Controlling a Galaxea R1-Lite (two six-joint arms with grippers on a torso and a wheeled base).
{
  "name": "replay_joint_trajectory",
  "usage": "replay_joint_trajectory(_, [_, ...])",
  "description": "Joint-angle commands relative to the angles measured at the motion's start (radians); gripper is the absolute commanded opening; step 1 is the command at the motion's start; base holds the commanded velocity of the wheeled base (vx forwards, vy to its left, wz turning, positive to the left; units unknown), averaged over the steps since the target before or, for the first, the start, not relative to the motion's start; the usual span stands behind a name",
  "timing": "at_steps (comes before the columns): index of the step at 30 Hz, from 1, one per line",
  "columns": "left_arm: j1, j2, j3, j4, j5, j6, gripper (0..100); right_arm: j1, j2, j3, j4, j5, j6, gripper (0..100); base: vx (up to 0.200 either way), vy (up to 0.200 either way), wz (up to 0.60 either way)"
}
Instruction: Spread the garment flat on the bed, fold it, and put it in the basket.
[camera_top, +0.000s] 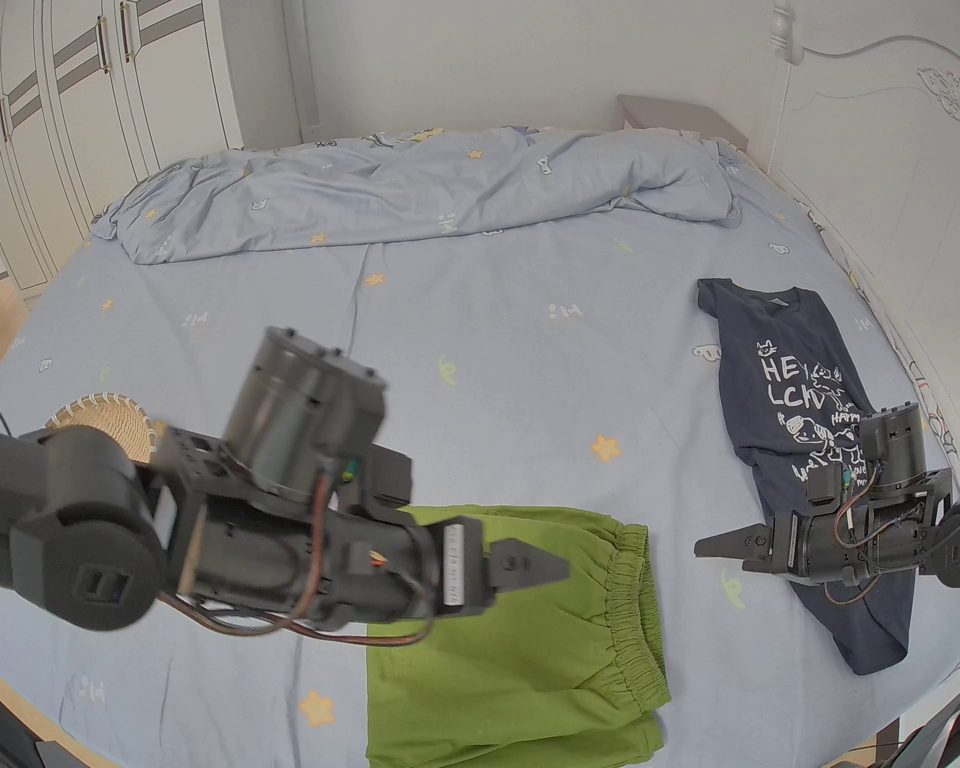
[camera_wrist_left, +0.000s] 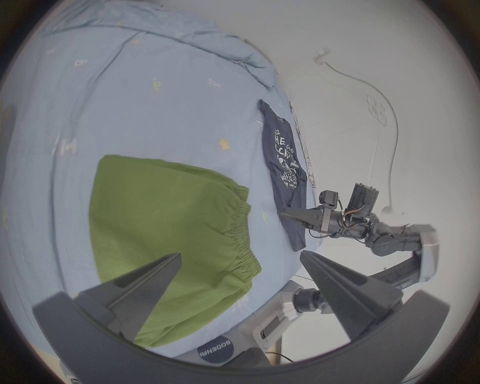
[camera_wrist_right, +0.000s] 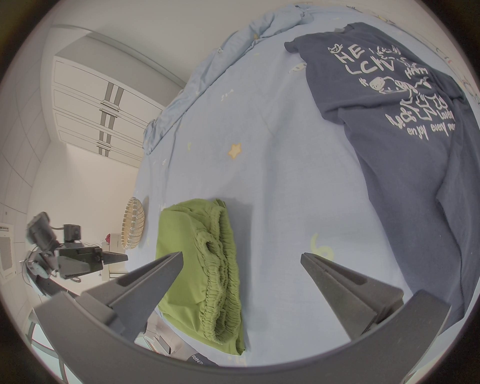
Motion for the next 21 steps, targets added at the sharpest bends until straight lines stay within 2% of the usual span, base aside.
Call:
replay_joint_trajectory(1, [0.281,-0.187,0.210,-0.026,-0.262,0.038,100,0.004,-0.064,-0.062,0.008,0.002,0.000,100,0.000,0.000,0.00])
replay_joint_trajectory(2, [0.338,-0.178,0.251,-0.049,-0.317,0.069,100,0.007,-0.069,-0.080,0.008,0.002,0.000,100,0.000,0.000,0.00])
replay_joint_trajectory(3, [0.338,-0.178,0.251,-0.049,-0.317,0.069,100,0.007,-0.069,-0.080,0.008,0.002,0.000,100,0.000,0.000,0.00])
replay_joint_trajectory(4, [0.418,-0.132,0.314,-0.095,-0.379,0.151,100,0.018,-0.069,-0.117,0.008,0.002,0.001,100,0.000,0.000,0.00])
replay_joint_trajectory(5, [0.432,-0.118,0.325,-0.106,-0.388,0.173,100,0.018,-0.069,-0.123,0.008,0.002,0.001,100,0.000,0.000,0.00])
replay_joint_trajectory(7, [0.482,-0.018,0.357,-0.154,-0.405,0.282,100,0.021,-0.069,-0.132,0.006,0.002,0.001,100,0.000,0.000,0.00])
replay_joint_trajectory(8, [0.482,-0.018,0.357,-0.154,-0.405,0.282,100,0.021,-0.069,-0.132,0.006,0.002,0.001,100,0.000,0.000,0.00])
replay_joint_trajectory(9, [0.505,0.058,0.360,-0.170,-0.406,0.325,100,0.021,-0.069,-0.123,0.005,0.001,0.000,100,0.000,0.000,0.00])
replay_joint_trajectory(14, [0.493,0.201,0.357,-0.230,-0.406,0.342,100,0.018,-0.071,-0.117,0.005,0.002,0.000,100,0.000,0.000,0.00])
replay_joint_trajectory(17, [0.491,0.204,0.357,-0.232,-0.406,0.342,100,0.018,-0.071,-0.119,0.005,0.002,0.000,100,0.000,0.000,0.00])
replay_joint_trajectory(18, [0.459,0.264,0.357,-0.287,-0.400,0.342,100,0.021,-0.071,-0.117,0.005,0.002,0.000,100,0.000,0.000,0.00])
replay_joint_trajectory(21, [0.430,0.304,0.349,-0.316,-0.400,0.338,100,0.021,-0.072,-0.116,0.005,0.002,0.000,100,0.000,0.000,0.00])
